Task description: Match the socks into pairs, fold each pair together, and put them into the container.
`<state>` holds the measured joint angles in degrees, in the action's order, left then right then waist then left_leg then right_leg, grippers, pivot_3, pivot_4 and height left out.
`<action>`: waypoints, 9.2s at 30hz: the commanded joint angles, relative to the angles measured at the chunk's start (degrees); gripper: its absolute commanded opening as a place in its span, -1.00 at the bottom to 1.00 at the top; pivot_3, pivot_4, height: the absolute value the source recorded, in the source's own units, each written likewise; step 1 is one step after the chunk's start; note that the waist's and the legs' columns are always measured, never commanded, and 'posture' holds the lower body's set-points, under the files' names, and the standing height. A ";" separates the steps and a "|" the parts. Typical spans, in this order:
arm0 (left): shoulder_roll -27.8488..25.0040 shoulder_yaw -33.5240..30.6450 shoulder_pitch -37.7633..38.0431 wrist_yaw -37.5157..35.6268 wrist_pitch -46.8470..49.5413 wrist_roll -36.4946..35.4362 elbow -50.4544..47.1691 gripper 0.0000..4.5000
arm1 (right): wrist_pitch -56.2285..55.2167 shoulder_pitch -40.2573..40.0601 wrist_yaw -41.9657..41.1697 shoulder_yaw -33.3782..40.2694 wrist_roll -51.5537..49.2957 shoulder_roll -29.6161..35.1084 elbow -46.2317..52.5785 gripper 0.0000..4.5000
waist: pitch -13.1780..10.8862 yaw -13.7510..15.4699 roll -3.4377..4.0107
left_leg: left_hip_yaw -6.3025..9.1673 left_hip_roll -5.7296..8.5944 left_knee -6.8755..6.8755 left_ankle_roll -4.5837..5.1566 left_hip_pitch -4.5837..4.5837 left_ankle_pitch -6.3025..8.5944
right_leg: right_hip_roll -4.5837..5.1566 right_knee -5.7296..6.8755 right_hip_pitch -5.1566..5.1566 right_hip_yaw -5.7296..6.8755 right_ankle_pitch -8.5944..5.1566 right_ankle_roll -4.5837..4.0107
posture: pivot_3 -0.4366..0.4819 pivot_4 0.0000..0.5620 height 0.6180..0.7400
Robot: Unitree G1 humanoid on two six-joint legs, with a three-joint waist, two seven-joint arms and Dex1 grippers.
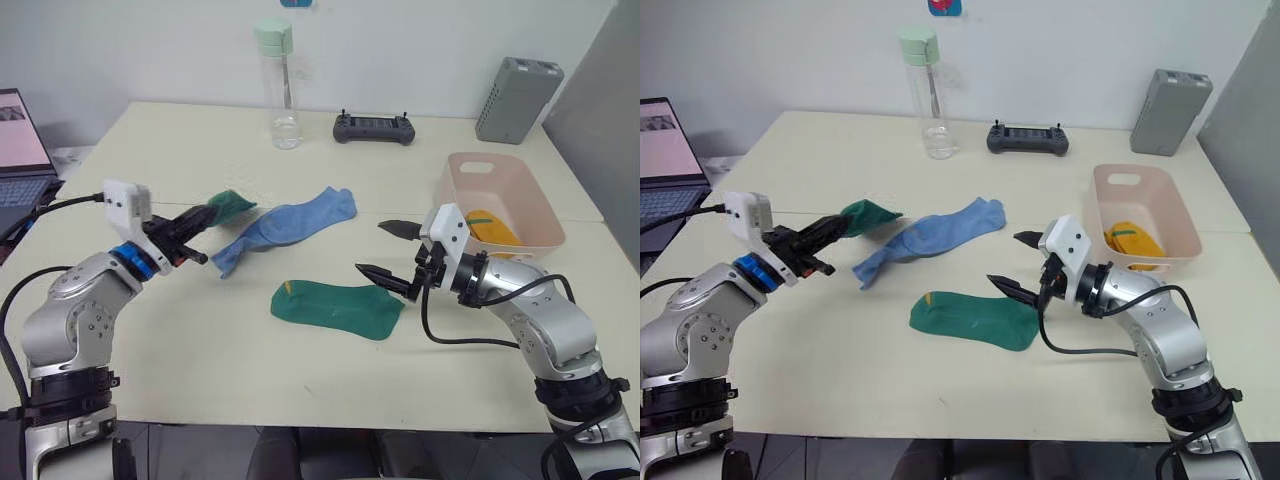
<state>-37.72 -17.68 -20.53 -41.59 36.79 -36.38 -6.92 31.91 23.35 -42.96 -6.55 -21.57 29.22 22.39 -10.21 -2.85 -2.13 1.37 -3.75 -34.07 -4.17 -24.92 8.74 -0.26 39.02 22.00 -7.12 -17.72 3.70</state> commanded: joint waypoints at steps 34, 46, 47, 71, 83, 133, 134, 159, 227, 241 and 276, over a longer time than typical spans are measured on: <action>1.30 21.00 -8.75 -12.86 -1.92 6.96 -1.74 0.27 | 6.79 -8.93 -5.91 2.27 -6.53 11.00 7.51 1.00 | -0.01 -0.35 0.01 | 0.01 0.03 -0.20 0.00 -0.05 0.01 | -0.02 -0.05 -0.06 -0.04 -0.15 0.33 | -0.05 -0.47 1.00; 8.24 26.25 -16.13 -7.39 -21.69 24.22 24.64 0.27 | 4.09 -11.33 -7.59 -3.08 -1.95 15.06 10.04 1.00 | -0.01 0.02 0.01 | 0.07 0.02 -0.28 0.01 -0.04 0.00 | -0.04 -0.02 -0.10 -0.01 -0.13 0.38 | -0.05 -0.47 1.00; 9.43 26.12 -17.40 -7.47 -22.18 24.33 26.97 0.27 | 3.39 -11.42 -7.57 -4.28 -0.71 15.21 10.12 1.00 | -0.01 0.02 0.01 | 0.06 0.02 -0.28 0.01 -0.04 0.00 | -0.04 -0.02 -0.10 -0.02 -0.13 0.39 | -0.05 -0.47 1.00; 14.48 26.91 -22.46 -10.99 -27.42 31.39 40.42 -1.00 | -5.75 -8.62 -8.74 -11.97 10.72 12.09 3.02 -0.99 | -0.01 -0.06 0.01 | 0.09 0.02 -0.29 0.01 -0.06 0.00 | -0.07 0.01 -0.13 0.02 -0.13 0.39 | -0.05 -0.47 1.00; 14.15 26.04 -22.50 -10.12 -27.08 31.74 39.41 -1.00 | -0.68 -9.69 -6.56 -6.35 6.79 9.62 4.47 -0.83 | -0.01 -0.01 0.01 | 0.11 0.03 -0.30 0.01 -0.05 0.00 | -0.06 0.02 -0.16 0.03 -0.13 0.40 | -0.05 -0.47 1.00; 13.91 25.01 -23.96 -9.14 -28.42 32.23 40.36 -1.00 | 28.19 -9.32 7.02 3.67 -11.64 -1.62 2.58 -0.40 | -0.01 -0.15 0.01 | 0.14 0.03 -0.36 0.01 -0.06 0.00 | -0.07 0.02 -0.20 0.04 -0.11 0.42 | -0.05 -0.47 1.00; 13.85 24.95 -23.96 -9.17 -28.40 32.19 40.33 -1.00 | 28.12 -9.31 6.93 3.78 -11.80 -1.56 2.64 -0.55 | -0.01 -0.16 0.01 | 0.14 0.02 -0.35 0.01 -0.06 0.00 | -0.07 0.02 -0.19 0.03 -0.11 0.42 | -0.05 -0.47 1.00; 3.17 18.98 -3.38 -13.28 3.15 14.62 -4.56 -1.00 | 13.54 14.48 -2.26 -0.77 -3.57 1.12 -22.91 -0.98 | -0.06 -0.79 0.08 | 0.10 0.00 -0.24 0.01 -0.04 0.00 | -0.06 -0.01 -0.15 0.01 -0.12 0.38 | -0.05 -0.47 1.00; 3.84 27.85 -24.39 -16.66 -23.56 21.30 26.24 0.07 | 3.94 1.18 -7.23 -3.70 0.92 2.80 1.12 0.99 | -0.17 0.31 0.24 | 0.05 -0.05 0.04 0.01 -0.18 0.01 | -0.13 -0.01 0.21 0.04 -0.13 -0.06 | -0.05 -0.47 1.00; 14.64 31.53 -32.59 -23.37 -41.68 32.07 54.18 0.07 | 7.07 -1.45 -5.45 -3.86 0.05 3.97 5.89 0.99 | -0.17 -0.02 0.23 | 0.11 -0.02 -0.01 0.02 -0.29 0.01 | -0.13 0.02 0.22 0.07 -0.11 -0.01 | -0.05 -0.47 1.00; 14.94 27.71 -30.29 -27.13 -38.43 33.34 49.65 -0.99 | 7.51 -1.65 -6.02 -5.44 -1.08 6.48 7.84 1.00 | -0.17 -0.22 0.23 | 0.16 -0.03 -0.08 0.02 -0.29 0.00 | -0.13 0.08 0.18 0.11 -0.08 -0.02 | -0.05 -0.47 1.00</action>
<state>-22.64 11.58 -50.36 -69.26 -2.36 -1.77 45.17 40.28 21.30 -48.68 -13.50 -21.61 35.42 28.95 -10.39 -3.08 -1.90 1.53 -3.78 -34.15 -4.16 -25.20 8.74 -0.40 39.11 22.17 -7.01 -17.80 3.68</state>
